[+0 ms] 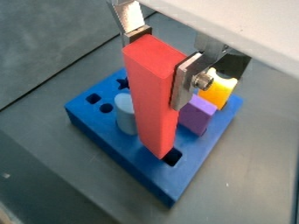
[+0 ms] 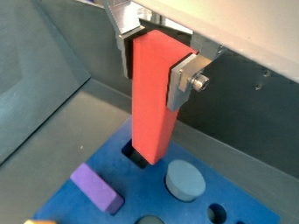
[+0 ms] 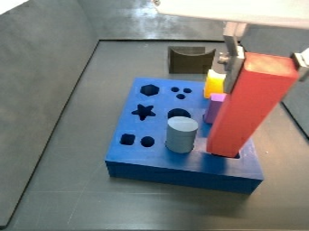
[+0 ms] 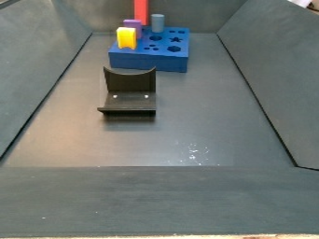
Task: Pick up the rectangle object. Move up. Place the rectangle object on the fixture. Regrasp the rectangle object. Move to above the board. Insert the rectangle object.
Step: Insert the rectangle object.
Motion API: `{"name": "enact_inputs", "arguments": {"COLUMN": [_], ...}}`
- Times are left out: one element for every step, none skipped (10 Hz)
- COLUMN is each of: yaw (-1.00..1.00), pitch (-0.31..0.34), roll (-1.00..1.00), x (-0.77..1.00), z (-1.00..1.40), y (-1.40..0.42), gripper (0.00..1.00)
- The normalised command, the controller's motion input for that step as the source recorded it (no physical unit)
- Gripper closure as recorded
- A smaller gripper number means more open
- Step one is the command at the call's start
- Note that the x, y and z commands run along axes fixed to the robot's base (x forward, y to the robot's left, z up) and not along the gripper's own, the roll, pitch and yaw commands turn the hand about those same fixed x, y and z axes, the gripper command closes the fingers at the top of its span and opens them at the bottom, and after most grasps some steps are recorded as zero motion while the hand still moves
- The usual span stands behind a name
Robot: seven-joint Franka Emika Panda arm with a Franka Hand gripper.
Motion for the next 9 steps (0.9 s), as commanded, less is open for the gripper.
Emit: {"name": "enact_inputs", "arguments": {"yaw": [-0.33,-0.36,-0.36,-0.28,-0.03,-0.14,-0.56,-0.69,-0.84], "pitch": [0.09,0.081,0.099,0.064,0.106,0.071,0.091,0.044,0.027], "roll": [-0.04,-0.07,-0.21,-0.24,0.13,0.33,0.25,0.18,0.09], "x": [0.68,0.65,0.68,0.45,0.23,0.11,0.09,0.0,0.0], "z": [0.04,0.0,0.0,-0.2,-0.39,-0.61,-0.57,-0.47,-0.43], "y": [-0.03,-0.05,0.0,0.0,-0.11,-0.17,-0.12,-0.13,-0.07], "gripper": [1.0,1.0,1.0,1.0,1.0,1.0,1.0,1.0,1.0]}}
